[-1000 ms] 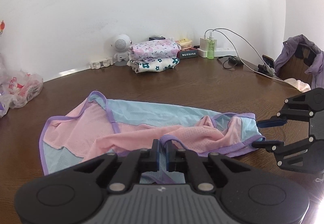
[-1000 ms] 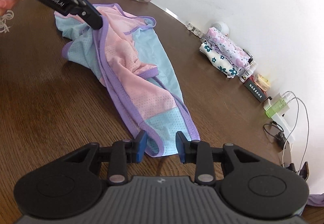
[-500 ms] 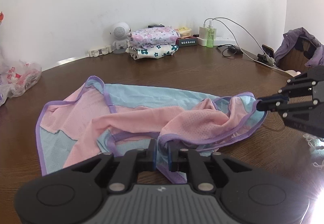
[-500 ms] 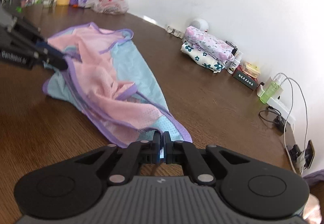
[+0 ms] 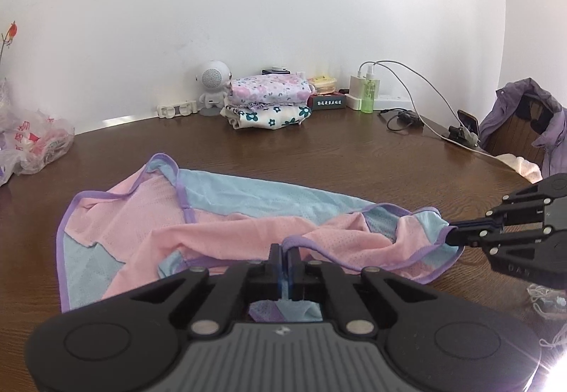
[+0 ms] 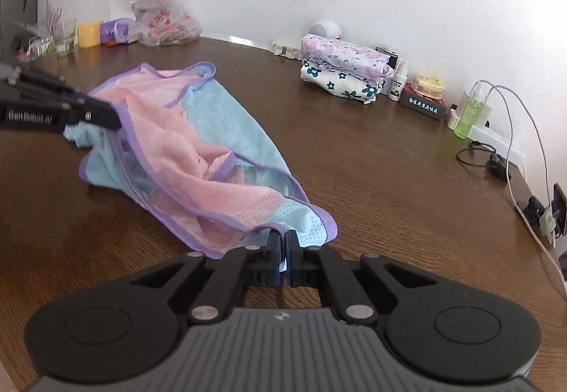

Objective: Fold clothes

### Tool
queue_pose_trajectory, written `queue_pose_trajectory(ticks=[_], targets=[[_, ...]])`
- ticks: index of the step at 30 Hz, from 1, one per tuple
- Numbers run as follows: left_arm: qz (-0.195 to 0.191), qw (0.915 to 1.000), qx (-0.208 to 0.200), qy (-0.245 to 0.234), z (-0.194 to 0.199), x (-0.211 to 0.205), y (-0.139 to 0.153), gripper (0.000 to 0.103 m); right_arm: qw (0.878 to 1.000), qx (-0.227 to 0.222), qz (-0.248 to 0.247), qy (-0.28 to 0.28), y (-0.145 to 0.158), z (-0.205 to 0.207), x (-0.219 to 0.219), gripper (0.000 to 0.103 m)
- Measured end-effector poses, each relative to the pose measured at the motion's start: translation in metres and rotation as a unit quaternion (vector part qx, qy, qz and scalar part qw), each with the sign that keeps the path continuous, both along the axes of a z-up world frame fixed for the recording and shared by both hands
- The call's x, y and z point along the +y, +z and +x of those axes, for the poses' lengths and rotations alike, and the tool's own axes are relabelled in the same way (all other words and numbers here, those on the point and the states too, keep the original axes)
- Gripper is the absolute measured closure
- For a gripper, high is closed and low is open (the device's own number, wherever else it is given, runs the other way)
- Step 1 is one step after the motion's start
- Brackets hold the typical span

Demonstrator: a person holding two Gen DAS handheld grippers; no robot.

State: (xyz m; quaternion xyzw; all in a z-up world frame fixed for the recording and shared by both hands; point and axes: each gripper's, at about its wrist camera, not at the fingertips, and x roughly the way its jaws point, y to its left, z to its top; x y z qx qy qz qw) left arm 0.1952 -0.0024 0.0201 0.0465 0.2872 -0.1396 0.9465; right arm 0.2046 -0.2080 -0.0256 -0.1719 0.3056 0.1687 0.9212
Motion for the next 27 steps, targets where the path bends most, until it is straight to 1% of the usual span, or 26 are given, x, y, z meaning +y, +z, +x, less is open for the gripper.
queue_pose_trajectory(ticks=[2,4,6,7,8,9,10,11,12,15,16,17,18,19,20,22,24,25,26,27], targets=[[-0.001,1.0000,-0.003,-0.002,-0.001,-0.001,0.002,0.101,0.999,-0.011,-0.034,0.012,-0.004,-0.001,0.009,0.096],[-0.002,1.0000,-0.006,-0.004,-0.003,-0.002,0.005,0.101,0.997,-0.015,-0.065,0.028,-0.006,-0.002,0.017,0.095],[-0.002,0.9999,-0.009,-0.005,-0.003,-0.003,0.007,0.101,0.994,-0.021,-0.099,0.042,-0.009,-0.004,0.026,0.094],[-0.001,0.9999,-0.011,-0.006,-0.004,-0.004,0.008,0.101,0.991,-0.030,-0.121,0.046,-0.010,-0.005,0.030,0.091],[0.001,0.9999,-0.013,-0.007,-0.005,-0.005,0.008,0.101,0.987,-0.041,-0.145,0.048,-0.012,-0.006,0.034,0.083],[0.003,0.9999,-0.014,-0.009,-0.006,-0.005,0.009,0.101,0.983,-0.054,-0.170,0.049,-0.014,-0.007,0.039,0.077],[0.005,0.9998,-0.016,-0.010,-0.007,-0.006,0.009,0.101,0.978,-0.067,-0.192,0.050,-0.015,-0.008,0.043,0.069],[0.008,0.9998,-0.017,-0.012,-0.008,-0.006,0.009,0.101,0.972,-0.079,-0.213,0.055,-0.017,-0.009,0.046,0.066],[0.011,0.9997,-0.018,-0.013,-0.009,-0.006,0.008,0.101,0.970,-0.079,-0.222,0.064,-0.018,-0.009,0.049,0.066],[0.018,0.9995,-0.019,-0.016,-0.013,-0.006,0.008,0.101,0.966,-0.059,-0.233,0.097,-0.020,-0.008,0.055,0.067],[0.021,0.9994,-0.021,-0.016,-0.014,-0.006,0.007,0.101,0.965,-0.052,-0.236,0.103,-0.020,-0.007,0.056,0.072],[0.024,0.9993,-0.023,-0.017,-0.016,-0.005,0.007,0.101,0.967,-0.045,-0.230,0.104,-0.019,-0.006,0.056,0.085],[0.027,0.9992,-0.024,-0.017,-0.018,-0.003,0.007,0.101,0.969,-0.039,-0.220,0.103,-0.016,-0.005,0.055,0.095],[0.029,0.9991,-0.026,-0.017,-0.021,-0.002,0.007,0.101,0.972,-0.032,-0.210,0.103,-0.014,-0.005,0.054,0.102],[0.032,0.9990,-0.027,-0.014,-0.023,0.001,0.007,0.101,0.978,-0.029,-0.184,0.094,-0.008,-0.006,0.050,0.102],[0.035,0.9990,-0.027,-0.001,-0.030,0.009,0.004,0.101,0.990,-0.027,-0.117,0.069,0.008,-0.010,0.037,0.102],[0.037,0.9988,-0.028,0.012,-0.038,0.017,0.002,0.101,0.999,-0.015,-0.025,0.041,0.026,-0.018,0.019,0.102],[0.034,0.9988,-0.029,0.019,-0.044,0.022,0.001,0.101,0.999,-0.007,0.027,0.028,0.034,-0.023,0.008,0.102],[0.029,0.9988,-0.031,0.023,-0.052,0.026,0.001,0.101,0.997,-0.001,0.078,0.017,0.041,-0.032,-0.002,0.102],[0.022,0.9989,-0.032,0.026,-0.061,0.029,0.002,0.101,0.992,0.004,0.130,0.008,0.047,-0.042,-0.013,0.102]])
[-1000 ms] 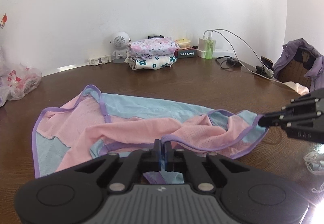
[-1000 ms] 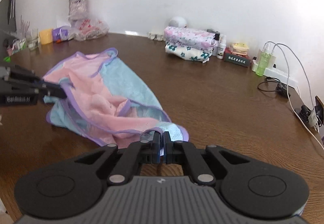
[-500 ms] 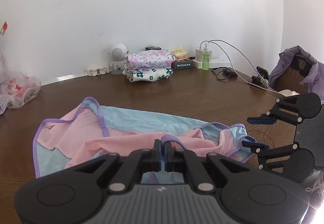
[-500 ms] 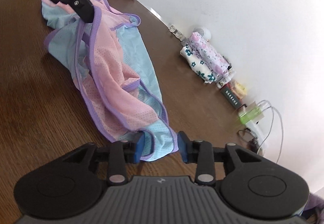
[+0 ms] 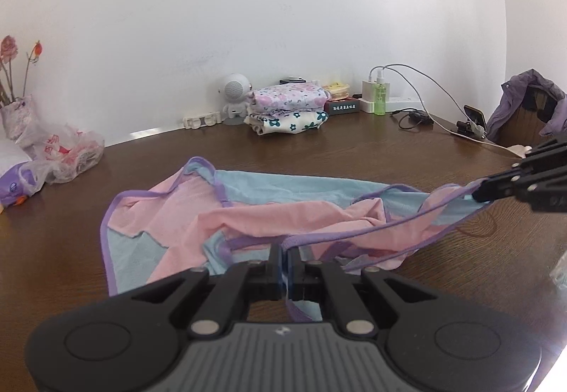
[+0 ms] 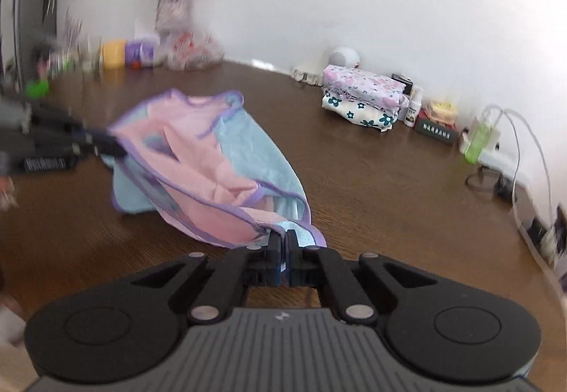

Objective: Fold clothes

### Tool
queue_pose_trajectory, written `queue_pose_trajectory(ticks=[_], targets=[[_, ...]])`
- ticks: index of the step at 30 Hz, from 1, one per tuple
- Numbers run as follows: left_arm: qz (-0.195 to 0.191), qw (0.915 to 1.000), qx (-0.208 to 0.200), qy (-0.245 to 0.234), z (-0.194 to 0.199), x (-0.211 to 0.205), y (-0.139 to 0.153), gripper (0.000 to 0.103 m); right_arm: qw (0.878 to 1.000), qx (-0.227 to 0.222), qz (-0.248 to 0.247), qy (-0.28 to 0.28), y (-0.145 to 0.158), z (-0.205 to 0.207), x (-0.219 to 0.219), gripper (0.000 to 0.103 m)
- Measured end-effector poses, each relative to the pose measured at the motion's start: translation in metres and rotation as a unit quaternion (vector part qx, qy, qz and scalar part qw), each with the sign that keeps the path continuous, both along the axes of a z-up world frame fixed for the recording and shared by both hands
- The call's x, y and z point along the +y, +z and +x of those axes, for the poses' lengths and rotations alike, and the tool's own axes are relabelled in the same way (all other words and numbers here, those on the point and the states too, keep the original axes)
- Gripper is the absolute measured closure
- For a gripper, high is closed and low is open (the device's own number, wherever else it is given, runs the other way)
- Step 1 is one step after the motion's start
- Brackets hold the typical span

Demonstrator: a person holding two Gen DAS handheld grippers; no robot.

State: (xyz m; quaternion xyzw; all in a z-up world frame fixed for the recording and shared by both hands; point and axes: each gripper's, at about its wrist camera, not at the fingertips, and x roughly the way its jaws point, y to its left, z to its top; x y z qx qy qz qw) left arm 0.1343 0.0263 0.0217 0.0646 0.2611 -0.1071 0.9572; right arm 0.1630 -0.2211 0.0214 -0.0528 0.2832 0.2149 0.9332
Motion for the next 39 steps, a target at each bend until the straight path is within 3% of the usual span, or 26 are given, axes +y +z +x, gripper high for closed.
queue_pose_trajectory(ticks=[3,6,9,13,26,31,39], targets=[[-0.014,0.9999,-0.005,0.001,-0.032,0.003,0.001,0.101,0.991,0.007,0.133,-0.022,0.012,-0.035,-0.025,0.102],[-0.017,0.9998,0.013,0.002,-0.058,-0.003,-0.007,0.101,0.985,0.011,0.159,-0.059,0.000,-0.058,-0.030,0.102],[-0.016,0.9989,0.043,0.014,-0.079,-0.007,-0.022,0.101,0.982,0.054,0.165,-0.078,-0.025,-0.068,-0.031,0.102],[-0.026,0.9974,0.061,0.029,-0.096,-0.007,-0.032,0.095,0.981,0.079,0.153,-0.087,-0.044,-0.082,-0.027,0.102],[0.006,0.9985,0.038,0.039,-0.096,-0.027,-0.038,0.092,0.987,0.058,0.112,-0.100,-0.053,-0.105,-0.010,0.102],[0.029,0.9987,0.019,0.036,-0.105,-0.033,-0.035,0.084,0.992,0.037,0.062,-0.104,-0.053,-0.109,0.001,0.101],[0.077,0.9970,-0.007,0.008,-0.119,-0.047,-0.033,0.085,0.995,0.020,-0.009,-0.094,-0.054,-0.108,0.016,0.098]])
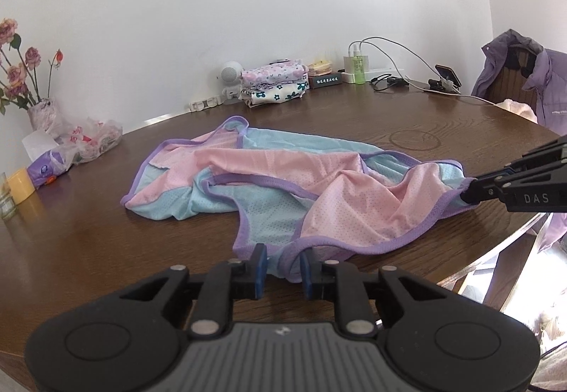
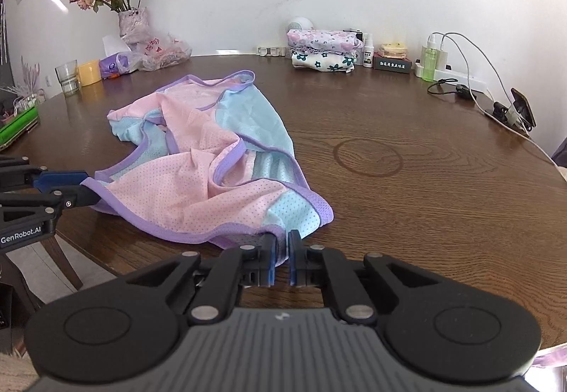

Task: Fold clothes
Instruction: 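Regrip the lavender trim edges with both tools, fingers closed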

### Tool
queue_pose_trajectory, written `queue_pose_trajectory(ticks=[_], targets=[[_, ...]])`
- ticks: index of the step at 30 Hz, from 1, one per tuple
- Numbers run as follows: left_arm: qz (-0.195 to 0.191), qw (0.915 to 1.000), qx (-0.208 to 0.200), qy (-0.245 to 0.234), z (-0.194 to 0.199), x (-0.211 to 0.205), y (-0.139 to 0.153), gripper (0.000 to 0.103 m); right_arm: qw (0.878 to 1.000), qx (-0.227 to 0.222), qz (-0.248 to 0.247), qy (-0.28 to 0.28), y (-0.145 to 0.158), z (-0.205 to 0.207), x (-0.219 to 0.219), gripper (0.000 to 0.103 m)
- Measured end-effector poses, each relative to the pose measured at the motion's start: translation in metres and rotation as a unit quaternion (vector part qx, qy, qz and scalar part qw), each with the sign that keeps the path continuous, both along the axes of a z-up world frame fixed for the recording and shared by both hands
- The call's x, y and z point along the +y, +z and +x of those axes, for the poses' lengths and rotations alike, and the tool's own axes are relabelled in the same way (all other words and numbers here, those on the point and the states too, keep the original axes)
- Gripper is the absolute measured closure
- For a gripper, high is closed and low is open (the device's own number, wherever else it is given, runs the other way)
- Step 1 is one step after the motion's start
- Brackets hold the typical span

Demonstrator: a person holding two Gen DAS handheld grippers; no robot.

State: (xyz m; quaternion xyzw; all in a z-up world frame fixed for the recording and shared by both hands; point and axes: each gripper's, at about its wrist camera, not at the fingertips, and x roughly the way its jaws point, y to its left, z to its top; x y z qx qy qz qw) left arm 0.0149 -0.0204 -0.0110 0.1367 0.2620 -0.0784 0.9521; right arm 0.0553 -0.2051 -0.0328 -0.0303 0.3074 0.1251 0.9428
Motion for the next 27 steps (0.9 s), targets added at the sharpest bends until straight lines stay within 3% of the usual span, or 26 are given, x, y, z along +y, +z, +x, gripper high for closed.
queue_pose_trajectory(ticks=[6,8,16,22,27], targets=[[0.029,0.9995,-0.008,-0.004,0.000,-0.007,-0.004,0.085,1.000,-0.006,-0.019,0.002,-0.001,0.000,0.003,0.097],[0.040,0.9992,-0.010,-0.002,0.002,-0.007,-0.007,0.101,1.000,-0.006,-0.019,0.004,-0.001,0.000,0.004,0.097],[0.050,0.9987,-0.008,0.012,0.000,-0.002,-0.011,0.102,0.999,-0.004,-0.035,0.004,-0.001,-0.002,0.005,0.098],[0.046,0.9988,-0.014,0.013,-0.002,-0.002,-0.008,0.102,0.996,-0.018,-0.080,0.027,-0.002,0.002,0.017,0.096],[0.030,0.9989,-0.024,0.026,-0.004,0.003,-0.003,0.102,0.994,-0.027,-0.099,0.032,-0.003,0.004,0.024,0.081]])
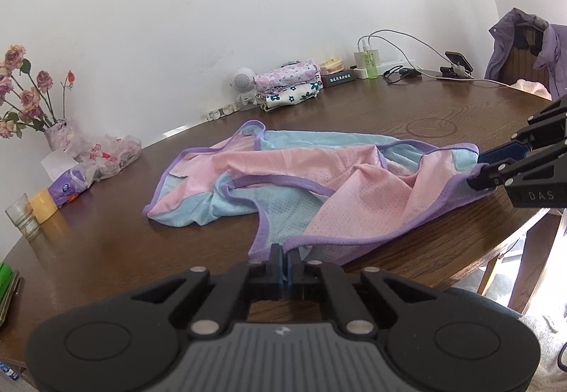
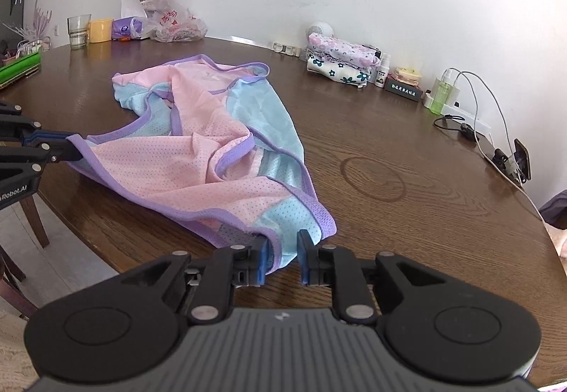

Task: Fold clothes
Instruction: 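Regrip the lavender trim edges with both tools, fingers closed, then lift the garment up off the table with both tools, holding it stretched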

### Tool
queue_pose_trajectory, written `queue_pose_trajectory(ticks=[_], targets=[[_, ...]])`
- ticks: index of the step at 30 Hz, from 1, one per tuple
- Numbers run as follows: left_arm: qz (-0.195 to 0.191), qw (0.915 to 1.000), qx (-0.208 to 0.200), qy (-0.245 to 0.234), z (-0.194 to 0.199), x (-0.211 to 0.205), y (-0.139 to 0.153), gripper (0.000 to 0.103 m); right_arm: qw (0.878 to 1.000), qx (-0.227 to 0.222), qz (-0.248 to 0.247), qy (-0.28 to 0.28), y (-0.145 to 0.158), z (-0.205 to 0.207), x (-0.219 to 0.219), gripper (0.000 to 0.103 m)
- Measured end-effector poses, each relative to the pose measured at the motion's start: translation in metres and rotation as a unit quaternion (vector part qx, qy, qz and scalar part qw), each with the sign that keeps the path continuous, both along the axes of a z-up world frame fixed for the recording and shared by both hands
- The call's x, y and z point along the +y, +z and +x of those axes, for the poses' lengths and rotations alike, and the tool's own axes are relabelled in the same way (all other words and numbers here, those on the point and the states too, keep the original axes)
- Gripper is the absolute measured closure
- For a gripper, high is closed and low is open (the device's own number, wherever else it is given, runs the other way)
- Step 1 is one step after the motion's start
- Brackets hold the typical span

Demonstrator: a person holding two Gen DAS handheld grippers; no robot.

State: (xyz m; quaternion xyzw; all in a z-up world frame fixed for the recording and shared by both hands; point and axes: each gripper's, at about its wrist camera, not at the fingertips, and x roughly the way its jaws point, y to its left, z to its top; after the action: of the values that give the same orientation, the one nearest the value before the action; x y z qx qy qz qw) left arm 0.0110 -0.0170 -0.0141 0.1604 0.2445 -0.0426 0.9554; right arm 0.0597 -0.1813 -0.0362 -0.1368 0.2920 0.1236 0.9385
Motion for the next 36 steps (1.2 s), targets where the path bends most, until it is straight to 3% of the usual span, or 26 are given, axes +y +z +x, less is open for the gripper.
queue_pose_trajectory(ticks=[6,8,10,14,16,18,20,23,27,31,36], targets=[[-0.006,1.0000,-0.003,0.002,-0.001,0.002,0.003,0.102,1.000,-0.004,-0.002,-0.002,-0.003,0.005,0.007,0.082],[-0.005,0.9999,0.005,0.007,0.000,0.004,0.000,0.101,1.000,-0.005,-0.005,-0.010,-0.004,0.005,0.007,0.095],[-0.007,0.9999,0.012,0.008,0.001,0.006,-0.001,0.100,1.000,0.000,0.004,-0.019,-0.002,0.005,0.003,0.097],[-0.006,0.9997,0.022,0.002,0.001,0.004,-0.003,0.090,0.999,0.004,0.022,-0.029,0.001,0.003,-0.004,0.100],[-0.006,0.9997,0.024,-0.004,0.002,0.003,-0.004,0.090,0.999,0.004,0.032,-0.031,0.003,0.002,-0.008,0.100],[-0.007,0.9996,0.026,-0.009,0.003,0.002,-0.005,0.090,0.998,0.004,0.044,-0.033,0.006,0.002,-0.011,0.100],[-0.007,0.9995,0.027,-0.014,0.005,0.002,-0.005,0.099,0.998,0.005,0.057,-0.034,0.010,0.002,-0.014,0.101],[-0.010,0.9999,0.004,0.000,0.011,0.009,0.006,0.102,0.997,-0.006,0.074,-0.028,0.023,0.007,-0.018,0.102],[-0.007,0.9952,-0.097,0.012,0.033,0.024,0.067,0.102,0.992,-0.069,0.101,0.004,0.076,0.028,-0.023,0.102],[0.018,0.9717,-0.234,0.026,0.057,0.027,0.166,0.102,0.977,-0.182,0.105,0.032,0.167,0.058,-0.014,0.102],[0.003,0.9434,-0.329,0.041,0.068,0.036,0.284,0.102,0.950,-0.279,0.133,0.033,0.286,0.085,-0.005,0.102]])
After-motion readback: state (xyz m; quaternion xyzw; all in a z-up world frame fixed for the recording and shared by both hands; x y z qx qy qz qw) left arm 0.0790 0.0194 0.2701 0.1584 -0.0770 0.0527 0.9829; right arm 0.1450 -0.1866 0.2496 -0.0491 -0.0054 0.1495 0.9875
